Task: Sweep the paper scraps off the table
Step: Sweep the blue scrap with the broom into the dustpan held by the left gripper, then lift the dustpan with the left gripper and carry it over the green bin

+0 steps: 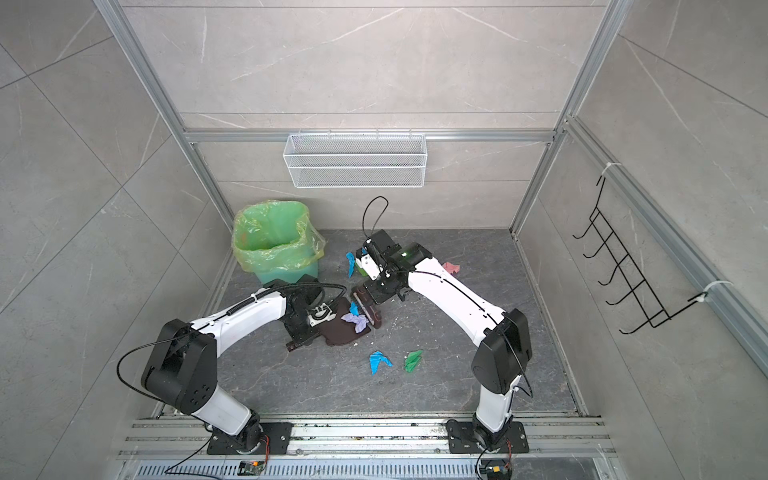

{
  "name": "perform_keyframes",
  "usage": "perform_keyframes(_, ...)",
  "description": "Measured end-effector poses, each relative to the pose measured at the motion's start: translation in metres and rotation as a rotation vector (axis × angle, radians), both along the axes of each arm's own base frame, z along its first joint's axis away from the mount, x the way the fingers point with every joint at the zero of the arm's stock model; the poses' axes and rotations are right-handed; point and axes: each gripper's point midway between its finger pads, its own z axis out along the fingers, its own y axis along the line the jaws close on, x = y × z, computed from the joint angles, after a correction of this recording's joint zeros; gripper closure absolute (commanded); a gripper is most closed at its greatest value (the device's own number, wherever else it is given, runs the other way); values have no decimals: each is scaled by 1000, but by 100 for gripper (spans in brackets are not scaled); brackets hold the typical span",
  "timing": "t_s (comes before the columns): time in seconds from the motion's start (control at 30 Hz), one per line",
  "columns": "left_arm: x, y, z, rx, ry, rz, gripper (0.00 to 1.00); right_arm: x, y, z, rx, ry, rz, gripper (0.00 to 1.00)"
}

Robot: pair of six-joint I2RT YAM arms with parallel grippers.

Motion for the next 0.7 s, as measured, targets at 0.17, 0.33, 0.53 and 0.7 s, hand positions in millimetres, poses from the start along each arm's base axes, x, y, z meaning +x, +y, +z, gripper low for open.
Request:
perform_keyframes(0.17,-2,1,-2,7,12,0,100,-6,7,0,55,22,6,100)
perform_keyframes(0.33,-1,1,-2,6,11,0,100,-10,12,7,107,30,14,100)
perform_keyframes(0.53,2,-3,0,-13,-9,0,100,-21,15,24,165,34,21,100)
perform_keyframes(0.7,8,-10,11,-61,-59,-2,100,-23,7,35,157,2,-1,100)
